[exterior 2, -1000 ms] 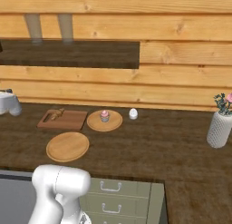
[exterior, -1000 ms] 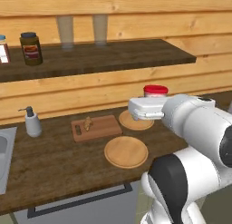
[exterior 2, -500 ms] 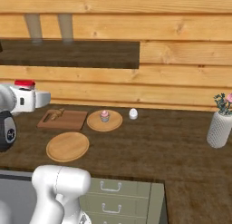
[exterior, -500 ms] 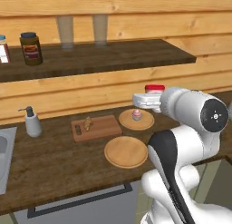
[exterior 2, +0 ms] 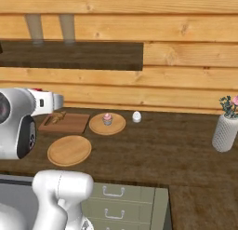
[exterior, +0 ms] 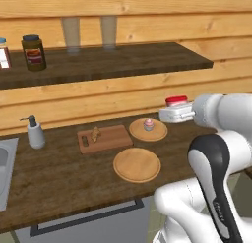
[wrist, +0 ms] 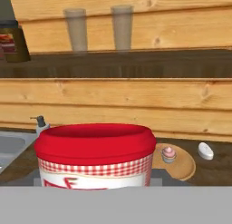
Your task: From the different types of pastries on the counter, select a croissant and place it on the cutting board. Then retrieve a jar of jam from the cabinet and place it alongside the croissant on the cutting board.
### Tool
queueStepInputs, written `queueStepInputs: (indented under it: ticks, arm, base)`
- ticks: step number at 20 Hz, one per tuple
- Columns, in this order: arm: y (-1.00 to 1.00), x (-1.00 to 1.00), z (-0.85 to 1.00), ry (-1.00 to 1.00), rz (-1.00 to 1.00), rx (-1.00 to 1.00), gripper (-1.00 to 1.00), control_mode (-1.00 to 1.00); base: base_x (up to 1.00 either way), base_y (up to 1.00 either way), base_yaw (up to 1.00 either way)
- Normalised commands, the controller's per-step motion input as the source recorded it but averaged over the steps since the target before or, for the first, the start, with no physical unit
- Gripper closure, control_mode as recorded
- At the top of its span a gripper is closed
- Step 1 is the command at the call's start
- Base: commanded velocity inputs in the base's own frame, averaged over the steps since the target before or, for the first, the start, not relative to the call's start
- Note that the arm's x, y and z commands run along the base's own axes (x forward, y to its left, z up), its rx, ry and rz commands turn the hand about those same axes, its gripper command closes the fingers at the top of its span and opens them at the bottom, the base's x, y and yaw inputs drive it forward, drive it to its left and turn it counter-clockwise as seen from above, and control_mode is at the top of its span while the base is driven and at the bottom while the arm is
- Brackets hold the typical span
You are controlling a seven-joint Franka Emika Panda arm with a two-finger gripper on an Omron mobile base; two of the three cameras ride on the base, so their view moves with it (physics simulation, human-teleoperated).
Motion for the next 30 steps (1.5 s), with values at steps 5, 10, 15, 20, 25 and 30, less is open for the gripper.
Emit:
queueStepInputs:
  ticks: [5, 10, 15, 20, 25, 30]
  arm:
    - [0.02, -0.18, -0.81, -0.28, 0.08, 0.00, 1.00, -1.00]
    - [0.17, 0.45, -0.96, -0.23, 0.01, 0.05, 1.00, -1.00]
    - [0.43, 0.44, -1.00, -0.24, 0.08, 0.06, 1.00, -1.00]
    - [0.35, 0.70, -1.00, -0.22, 0.19, 0.07, 1.00, -1.00]
    - [0.31, 0.78, -1.00, -0.21, 0.18, 0.03, 1.00, -1.00]
    - [0.08, 0.52, -0.96, -0.10, 0.08, 0.00, 1.00, -1.00]
  base:
    - [0.00, 0.00, 0.00]
    - [0.00, 0.00, 0.00]
    - [0.00, 0.00, 0.00]
    - [0.00, 0.00, 0.00]
    - [0.00, 0.00, 0.00]
    - [0.00, 0.00, 0.00]
